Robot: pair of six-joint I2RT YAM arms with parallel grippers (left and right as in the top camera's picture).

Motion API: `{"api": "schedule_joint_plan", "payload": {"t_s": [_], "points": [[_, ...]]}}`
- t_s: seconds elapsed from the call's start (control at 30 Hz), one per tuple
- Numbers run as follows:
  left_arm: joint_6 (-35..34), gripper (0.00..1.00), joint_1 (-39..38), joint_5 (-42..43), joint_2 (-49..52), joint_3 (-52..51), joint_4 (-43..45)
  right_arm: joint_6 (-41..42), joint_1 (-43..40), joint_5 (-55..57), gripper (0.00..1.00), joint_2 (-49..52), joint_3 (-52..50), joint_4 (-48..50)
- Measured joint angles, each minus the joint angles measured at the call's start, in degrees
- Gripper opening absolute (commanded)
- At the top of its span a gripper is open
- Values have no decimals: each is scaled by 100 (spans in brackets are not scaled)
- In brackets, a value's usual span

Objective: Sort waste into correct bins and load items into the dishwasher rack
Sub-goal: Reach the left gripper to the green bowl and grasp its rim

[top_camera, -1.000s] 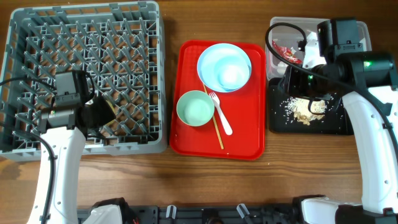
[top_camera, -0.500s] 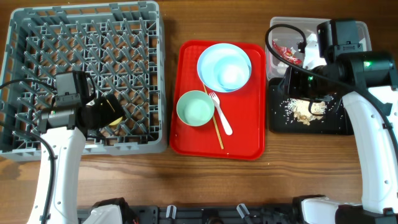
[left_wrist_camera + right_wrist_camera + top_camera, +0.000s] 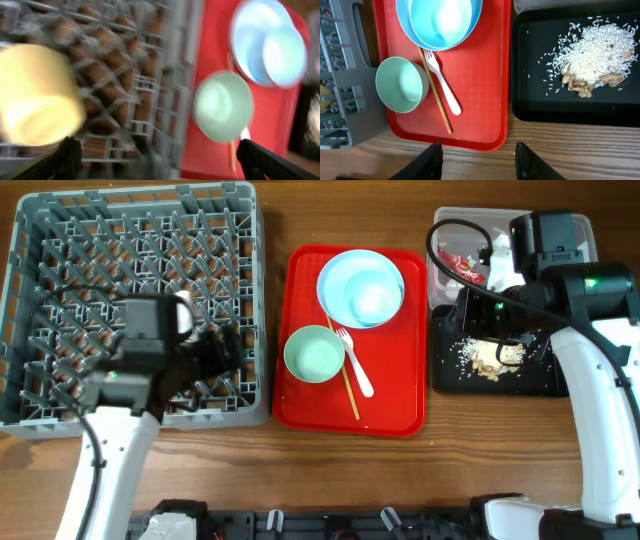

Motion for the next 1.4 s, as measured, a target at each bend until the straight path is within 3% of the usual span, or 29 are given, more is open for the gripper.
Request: {"api": "schedule_joint_plan", "payload": {"t_s": [0.1,0.3,0.5,0.57,0.67,0.97,1.03,1.07,1.1,1.23,1.4], "points": [[26,77,-621,52,264,0,0,0,0,0,48,0,0,-2],[20,63,-1451,81,1093,0,11,0,0,0,48,0,0,-2],[20,53,-1620,44,1974,52,-74,0,0,0,48,0,0,-4],[24,46,-1617,37,2037,120,-142,0,0,0,48,0,0,-2],[52,45,-1611,-50,2063,153,-289,0,0,0,48,0,0,-4],[42,57,-1613,-94,2070,186,-979,0,0,0,48,0,0,-7],[44,77,-1613,-55,2070,192,-966,0,0,2,48,0,0,-13],[22,96,-1613,-28,2070,197,-964,0,0,0,48,0,0,-24],[26,100,-1615,-9,2070,208,-944,0,0,0,48,0,0,-28],[20,100,-1633,-138,2096,175,-870,0,0,0,51,0,0,-44],[22,100,-1547,-409,1987,627,-911,-17,0,0,75,0,0,-46]]}}
